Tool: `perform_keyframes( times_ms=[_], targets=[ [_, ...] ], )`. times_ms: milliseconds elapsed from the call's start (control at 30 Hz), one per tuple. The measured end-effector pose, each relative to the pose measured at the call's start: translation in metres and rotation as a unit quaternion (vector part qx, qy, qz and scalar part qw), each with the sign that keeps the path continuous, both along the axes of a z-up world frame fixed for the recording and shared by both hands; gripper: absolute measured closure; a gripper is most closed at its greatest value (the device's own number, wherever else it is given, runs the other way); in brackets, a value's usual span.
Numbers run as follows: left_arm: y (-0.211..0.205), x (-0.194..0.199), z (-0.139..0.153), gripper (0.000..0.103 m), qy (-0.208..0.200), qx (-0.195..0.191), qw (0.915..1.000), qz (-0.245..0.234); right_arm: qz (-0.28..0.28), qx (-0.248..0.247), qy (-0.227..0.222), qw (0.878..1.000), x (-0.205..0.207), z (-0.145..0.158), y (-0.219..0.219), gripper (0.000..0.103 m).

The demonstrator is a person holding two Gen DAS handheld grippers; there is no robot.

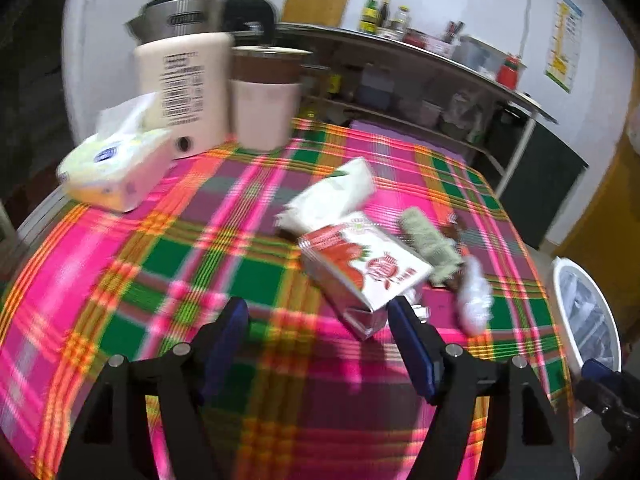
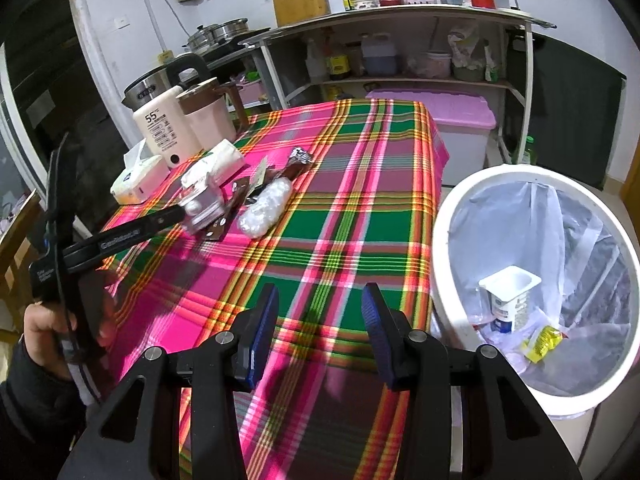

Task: Collect trash
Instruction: 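Grasp the red-and-white strawberry milk carton with the left gripper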

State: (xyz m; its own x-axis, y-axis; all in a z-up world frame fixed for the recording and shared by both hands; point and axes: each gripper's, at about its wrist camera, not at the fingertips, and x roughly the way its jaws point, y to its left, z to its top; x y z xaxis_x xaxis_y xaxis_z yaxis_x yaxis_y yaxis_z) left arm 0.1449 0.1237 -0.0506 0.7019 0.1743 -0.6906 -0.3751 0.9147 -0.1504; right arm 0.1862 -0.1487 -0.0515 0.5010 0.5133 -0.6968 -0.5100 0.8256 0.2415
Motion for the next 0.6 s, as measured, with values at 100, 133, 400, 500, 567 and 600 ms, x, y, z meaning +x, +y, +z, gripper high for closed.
perform_keyframes(
  times_ms=[100,133,400,500,567,600],
  targets=[
    [0.012,-0.01,0.002,0.028,-0.006,-0.014,0.9998,0.016,0.004,0.0,0.001,1.0,-0.001,-0.001,0.003,0.059],
    [0.013,-0.011,0.003,0.028,-0.009,-0.019,0.9996,0.017,0.005,0.0,0.001,1.0,-0.001,-0.001,0.004,0.059],
    [-0.01,0.019,0.005,0.028,-0.016,-0.036,0.9992,-0.01,0.006,-0.005,0.001,1.0,-0.002,-0.001,0.007,0.059],
    [-0.012,0.034,0.0,0.028,-0.007,-0.045,0.999,-0.004,0.002,-0.008,0.003,1.0,0.0,-0.001,0.006,0.059],
    [-0.014,0.04,-0.005,0.028,0.004,-0.035,0.9994,-0.002,0.001,-0.009,0.004,1.0,0.002,-0.001,0.007,0.059],
    [-0.015,0.04,-0.008,0.028,0.009,-0.032,0.9994,-0.004,0.001,-0.009,0.004,1.0,0.003,-0.002,0.007,0.059]
  ],
)
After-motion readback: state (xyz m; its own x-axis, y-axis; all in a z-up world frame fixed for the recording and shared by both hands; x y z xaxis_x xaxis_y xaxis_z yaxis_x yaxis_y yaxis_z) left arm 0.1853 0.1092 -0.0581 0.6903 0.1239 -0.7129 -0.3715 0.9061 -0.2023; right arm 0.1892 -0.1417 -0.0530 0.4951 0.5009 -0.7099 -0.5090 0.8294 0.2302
